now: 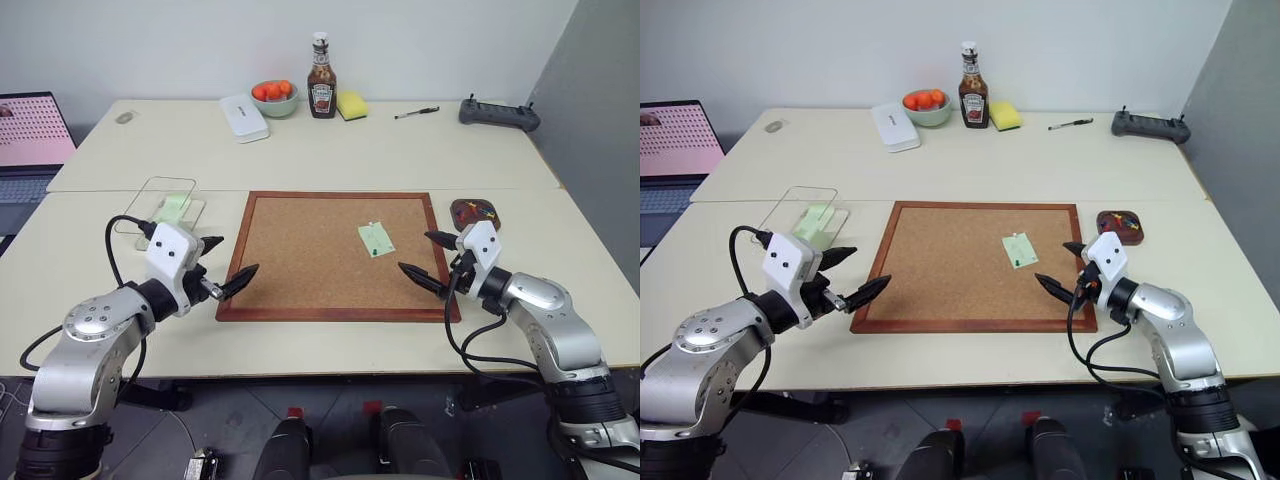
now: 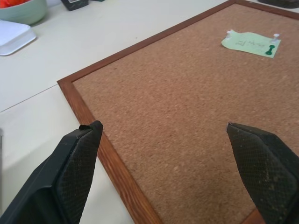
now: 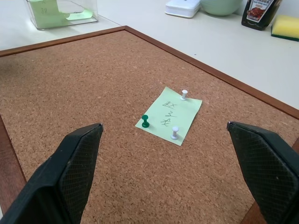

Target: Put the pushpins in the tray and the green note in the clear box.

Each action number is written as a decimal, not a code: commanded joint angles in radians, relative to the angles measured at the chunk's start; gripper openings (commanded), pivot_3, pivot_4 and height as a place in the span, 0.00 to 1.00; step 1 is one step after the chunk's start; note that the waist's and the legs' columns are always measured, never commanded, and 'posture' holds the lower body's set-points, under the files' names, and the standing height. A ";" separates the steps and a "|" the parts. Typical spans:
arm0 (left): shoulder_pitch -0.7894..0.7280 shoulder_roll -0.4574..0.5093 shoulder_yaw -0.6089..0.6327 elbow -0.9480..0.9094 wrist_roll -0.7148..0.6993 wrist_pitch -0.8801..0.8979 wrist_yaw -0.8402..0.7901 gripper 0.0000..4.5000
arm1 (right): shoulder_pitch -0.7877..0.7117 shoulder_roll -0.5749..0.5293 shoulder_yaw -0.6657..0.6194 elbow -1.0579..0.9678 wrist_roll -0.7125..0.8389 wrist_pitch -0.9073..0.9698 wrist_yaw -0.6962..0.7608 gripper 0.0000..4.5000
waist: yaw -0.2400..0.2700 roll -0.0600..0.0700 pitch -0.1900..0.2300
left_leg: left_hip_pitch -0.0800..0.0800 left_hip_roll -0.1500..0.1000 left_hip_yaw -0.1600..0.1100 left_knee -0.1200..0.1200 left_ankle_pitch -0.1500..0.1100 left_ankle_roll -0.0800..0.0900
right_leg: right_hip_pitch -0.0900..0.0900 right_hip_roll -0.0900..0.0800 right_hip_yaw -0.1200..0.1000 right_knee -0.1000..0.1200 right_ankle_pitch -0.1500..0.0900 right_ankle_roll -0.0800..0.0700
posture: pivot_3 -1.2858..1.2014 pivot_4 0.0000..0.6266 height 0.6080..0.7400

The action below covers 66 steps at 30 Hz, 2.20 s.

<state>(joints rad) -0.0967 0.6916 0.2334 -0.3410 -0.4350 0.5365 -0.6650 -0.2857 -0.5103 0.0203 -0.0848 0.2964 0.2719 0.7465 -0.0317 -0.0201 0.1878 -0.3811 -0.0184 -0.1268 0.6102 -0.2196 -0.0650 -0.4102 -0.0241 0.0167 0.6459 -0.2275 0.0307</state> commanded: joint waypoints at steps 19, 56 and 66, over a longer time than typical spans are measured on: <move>-0.293 -0.125 -0.261 0.214 0.138 -0.123 -0.034 0.56 | 0.019 0.022 -0.002 -0.048 -0.018 -0.035 -0.023 1.00 | -0.001 0.000 0.000 | 0.000 -0.001 0.000 0.000 0.000 0.000 | 0.000 0.000 0.000 0.000 0.002 0.004 | 0.52 0.24 1.00; -0.340 -0.303 -0.366 0.667 0.268 -0.396 -0.132 0.01 | -0.473 0.234 0.149 0.492 -0.229 0.032 -0.162 1.00 | 0.000 0.001 -0.001 | 0.001 -0.002 -0.001 0.001 0.000 0.000 | 0.000 -0.001 0.000 0.001 0.003 0.004 | 0.52 0.24 1.00; -0.317 -0.307 -0.370 0.620 0.271 -0.383 -0.143 0.00 | -0.599 0.278 0.128 0.781 -0.268 -0.084 -0.210 0.88 | -0.002 0.002 -0.001 | 0.001 -0.002 -0.001 0.001 0.000 0.000 | 0.000 -0.001 0.000 0.002 0.003 0.004 | 0.52 0.24 1.00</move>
<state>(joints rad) -0.4328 0.3916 -0.1185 0.3002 -0.1750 0.1445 -0.7987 -0.8446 -0.2413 0.1747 0.6656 0.0344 0.2343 0.5553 -0.0341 -0.0185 0.1869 -0.3801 -0.0204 -0.1272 0.6107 -0.2193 -0.0648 -0.4098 -0.0248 0.0174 0.6475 -0.2242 0.0345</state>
